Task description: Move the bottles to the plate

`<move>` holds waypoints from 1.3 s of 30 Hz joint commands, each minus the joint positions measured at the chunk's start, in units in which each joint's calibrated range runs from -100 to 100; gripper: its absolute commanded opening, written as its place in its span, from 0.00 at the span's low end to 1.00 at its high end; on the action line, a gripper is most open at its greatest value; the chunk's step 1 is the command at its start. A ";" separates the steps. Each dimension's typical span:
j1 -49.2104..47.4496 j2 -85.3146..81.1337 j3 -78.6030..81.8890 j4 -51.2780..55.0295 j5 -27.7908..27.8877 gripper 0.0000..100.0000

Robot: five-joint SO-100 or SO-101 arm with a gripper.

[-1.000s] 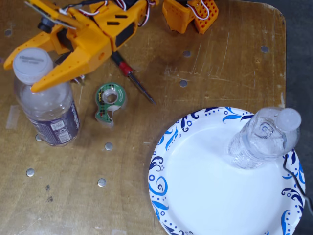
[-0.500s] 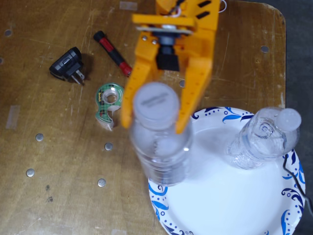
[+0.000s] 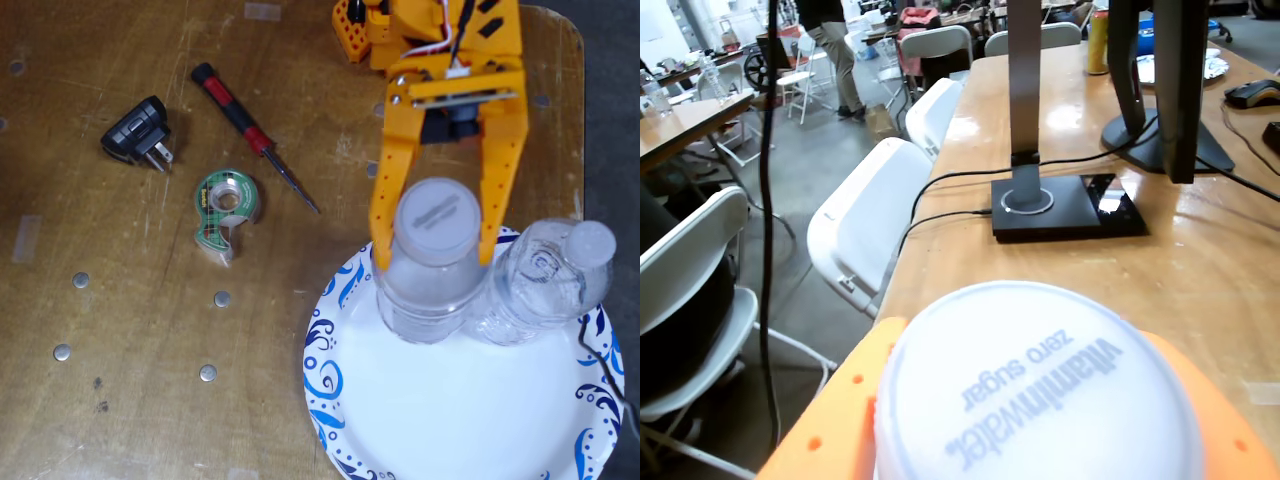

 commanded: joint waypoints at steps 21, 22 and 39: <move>0.29 -2.84 21.13 -16.77 1.93 0.12; 0.29 -2.50 21.49 -17.64 1.93 0.12; 0.72 -2.25 27.61 -25.91 1.72 0.12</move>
